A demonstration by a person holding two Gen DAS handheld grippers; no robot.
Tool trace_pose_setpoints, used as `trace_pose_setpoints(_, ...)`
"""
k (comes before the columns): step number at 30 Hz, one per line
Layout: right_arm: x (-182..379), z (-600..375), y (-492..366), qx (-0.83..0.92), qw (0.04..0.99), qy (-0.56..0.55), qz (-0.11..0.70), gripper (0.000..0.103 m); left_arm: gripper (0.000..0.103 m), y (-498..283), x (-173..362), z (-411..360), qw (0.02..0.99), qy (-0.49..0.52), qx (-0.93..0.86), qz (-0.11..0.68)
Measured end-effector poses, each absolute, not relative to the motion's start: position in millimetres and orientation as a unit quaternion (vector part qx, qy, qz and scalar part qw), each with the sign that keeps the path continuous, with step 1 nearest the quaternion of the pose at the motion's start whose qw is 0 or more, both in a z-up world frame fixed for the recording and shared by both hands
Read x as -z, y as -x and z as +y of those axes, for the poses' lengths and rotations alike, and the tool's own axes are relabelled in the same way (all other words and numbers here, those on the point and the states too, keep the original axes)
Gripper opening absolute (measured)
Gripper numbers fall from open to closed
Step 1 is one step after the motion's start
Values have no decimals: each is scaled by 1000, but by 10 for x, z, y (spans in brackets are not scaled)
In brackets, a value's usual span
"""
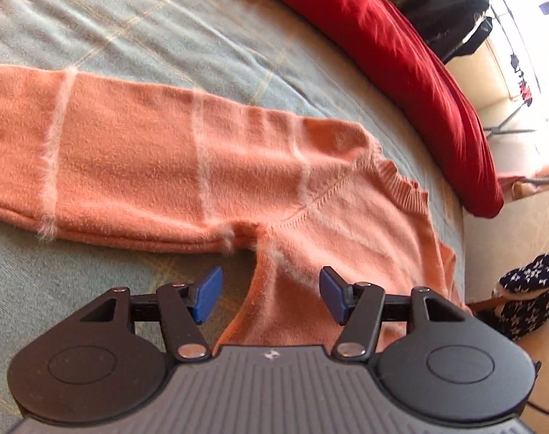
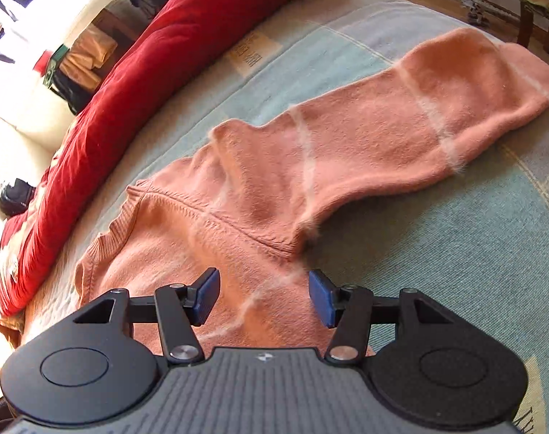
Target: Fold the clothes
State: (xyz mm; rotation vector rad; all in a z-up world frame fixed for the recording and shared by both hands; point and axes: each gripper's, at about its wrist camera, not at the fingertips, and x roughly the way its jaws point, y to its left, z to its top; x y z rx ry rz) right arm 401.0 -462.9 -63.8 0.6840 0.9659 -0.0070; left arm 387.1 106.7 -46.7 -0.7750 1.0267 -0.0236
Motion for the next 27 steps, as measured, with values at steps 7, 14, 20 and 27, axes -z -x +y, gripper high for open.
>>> trace_pose_setpoints(7,344,-4227,-4161,-53,862,-226,450,63,57,-4740,237,1039,884,122,83,444)
trace_pose_setpoints(14,328,-3918,-4223,-83,867,-193,451,63,56,-5413,636,869,829,-82,190,520)
trace_pose_setpoints(20,335,-3815,-4259,-93,864,-184,460,63,48,-5462,691,941,811,-89,217,535)
trace_pose_setpoints(27,356,-3660,-4374,-109,860,-173,468,63,32,-5661,662,1275,777,-69,255,571)
